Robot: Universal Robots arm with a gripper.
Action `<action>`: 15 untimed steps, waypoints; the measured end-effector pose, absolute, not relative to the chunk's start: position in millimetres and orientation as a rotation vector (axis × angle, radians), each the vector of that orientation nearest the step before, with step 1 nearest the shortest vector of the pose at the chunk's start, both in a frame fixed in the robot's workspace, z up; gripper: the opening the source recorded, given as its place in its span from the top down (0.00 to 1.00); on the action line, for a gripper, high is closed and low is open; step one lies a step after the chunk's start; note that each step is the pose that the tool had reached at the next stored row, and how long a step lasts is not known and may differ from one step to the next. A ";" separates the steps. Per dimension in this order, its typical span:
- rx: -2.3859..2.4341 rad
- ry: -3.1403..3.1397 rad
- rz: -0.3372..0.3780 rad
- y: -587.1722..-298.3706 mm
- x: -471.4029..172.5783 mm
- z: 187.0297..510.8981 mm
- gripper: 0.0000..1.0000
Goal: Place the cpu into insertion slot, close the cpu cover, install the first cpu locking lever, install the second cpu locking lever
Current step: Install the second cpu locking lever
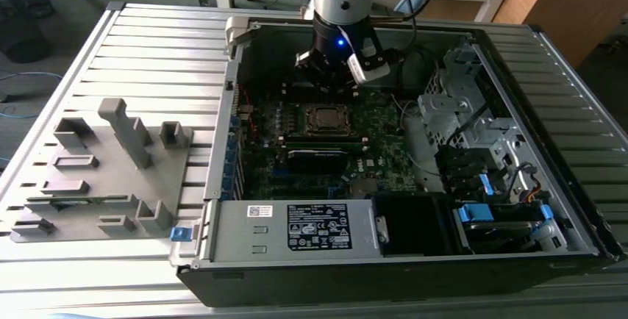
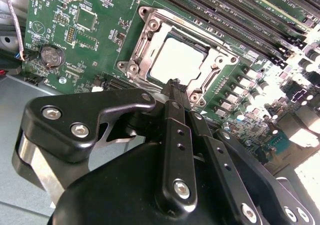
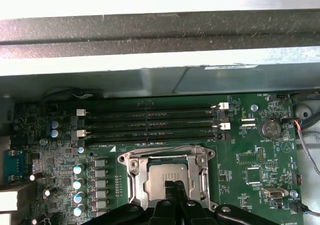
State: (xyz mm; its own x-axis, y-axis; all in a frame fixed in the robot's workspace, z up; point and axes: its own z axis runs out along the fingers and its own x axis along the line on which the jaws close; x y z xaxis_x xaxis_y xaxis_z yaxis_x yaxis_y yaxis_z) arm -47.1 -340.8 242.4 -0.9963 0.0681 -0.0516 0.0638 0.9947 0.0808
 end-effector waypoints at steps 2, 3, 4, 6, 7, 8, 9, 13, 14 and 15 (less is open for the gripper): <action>0.102 3.083 0.123 -340.9 -47.1 242.5 0.89; 0.102 3.083 0.123 -340.9 -47.1 242.6 0.89; 0.102 3.083 0.123 -340.9 -47.1 242.8 0.89; 0.102 3.083 0.123 -340.9 -47.1 243.5 0.89; 0.102 3.083 0.123 -340.9 -47.1 243.9 0.89; 0.102 3.083 0.123 -340.9 -47.1 244.5 0.89; 0.102 3.083 0.123 -340.9 -47.1 245.4 0.89; 0.102 3.083 0.123 -340.9 -47.1 246.9 0.89; 0.102 3.083 0.123 -340.9 -47.1 246.9 0.89; 0.102 3.083 0.123 -340.9 -47.1 247.0 0.89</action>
